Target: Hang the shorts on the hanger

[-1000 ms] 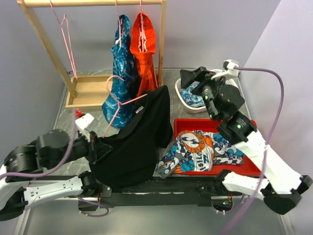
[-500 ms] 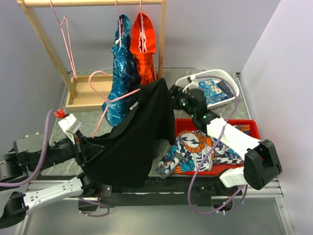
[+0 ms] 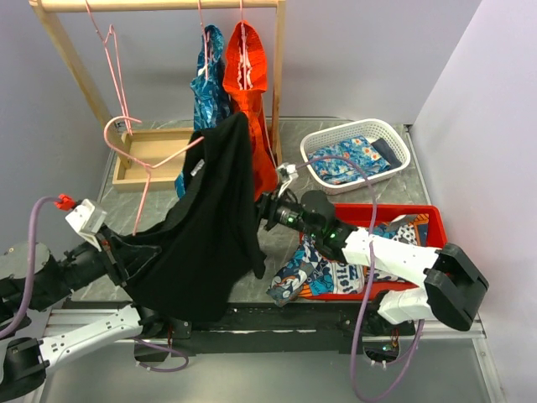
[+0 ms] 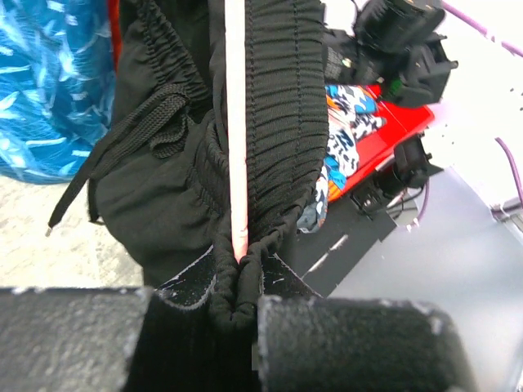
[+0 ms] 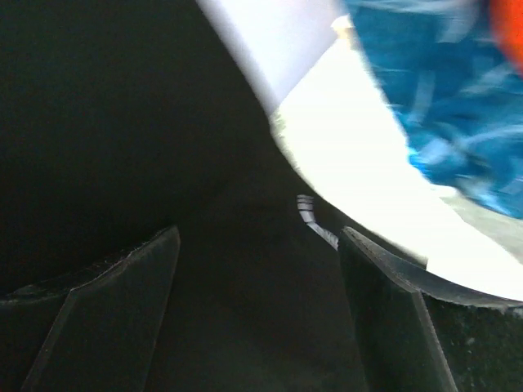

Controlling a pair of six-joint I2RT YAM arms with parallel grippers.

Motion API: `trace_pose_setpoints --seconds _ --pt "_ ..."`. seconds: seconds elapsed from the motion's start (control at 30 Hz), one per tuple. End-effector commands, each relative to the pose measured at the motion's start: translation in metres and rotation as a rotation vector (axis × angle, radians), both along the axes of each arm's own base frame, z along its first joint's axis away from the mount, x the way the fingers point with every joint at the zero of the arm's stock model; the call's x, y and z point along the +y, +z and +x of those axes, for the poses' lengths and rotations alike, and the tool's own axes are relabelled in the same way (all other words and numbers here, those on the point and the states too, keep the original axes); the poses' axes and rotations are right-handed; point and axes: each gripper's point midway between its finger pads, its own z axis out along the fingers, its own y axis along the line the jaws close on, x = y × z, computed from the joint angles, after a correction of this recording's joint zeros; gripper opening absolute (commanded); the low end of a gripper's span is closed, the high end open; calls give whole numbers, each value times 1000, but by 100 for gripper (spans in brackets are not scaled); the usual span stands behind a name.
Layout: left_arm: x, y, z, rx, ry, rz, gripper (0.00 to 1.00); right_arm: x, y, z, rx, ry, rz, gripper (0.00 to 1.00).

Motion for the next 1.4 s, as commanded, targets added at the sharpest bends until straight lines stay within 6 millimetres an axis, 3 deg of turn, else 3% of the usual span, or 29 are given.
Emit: trace_pose_setpoints --seconds 0.0,0.2,0.23,0.4,0.47,0.5,0.53,0.67,0.8,0.87,0.9,0.93,0.97,1.0,1.03,1.2,1.33,1.37 --pt "13 30 8 -66 90 -117 1 27 55 -24 -112 86 101 85" --pt "35 38 14 -83 196 -145 1 68 78 -23 -114 119 113 86" --pt "38 38 16 -80 217 -144 1 75 72 -17 -103 100 97 86" --pt "51 38 35 -72 363 -103 1 97 76 0 -86 42 67 86" --pt "50 41 41 -69 394 -97 1 107 67 6 -72 35 38 86" --pt "52 42 44 -74 411 -90 1 112 73 8 -74 36 40 86" --pt "52 43 46 -76 419 -89 1 118 64 11 -61 35 22 86" --pt "43 47 52 -76 416 -52 1 127 54 15 -39 14 -1 86" --pt "32 48 44 -107 310 -16 1 118 45 18 -39 -40 -30 86" --pt "29 53 33 -128 238 -40 1 110 51 15 -64 -53 -35 86" --pt "28 56 29 -140 212 -43 1 104 44 14 -66 -74 -55 86" --pt "29 57 24 -147 194 -48 1 92 61 13 -97 -105 -32 86" --pt "29 60 19 -151 165 -57 1 84 64 12 -107 -121 -26 86" --pt "29 59 17 -154 153 -50 1 73 55 11 -108 -145 -43 86" --pt "28 58 14 -153 138 -43 1 56 76 10 -138 -189 -9 86" --pt "18 55 4 -163 49 -46 1 -27 105 2 -202 -369 50 86" --pt "10 53 -2 -168 -11 -48 1 -86 111 22 -147 -565 34 86" --pt "8 54 -4 -170 -27 -49 1 -103 114 36 -146 -611 44 86"
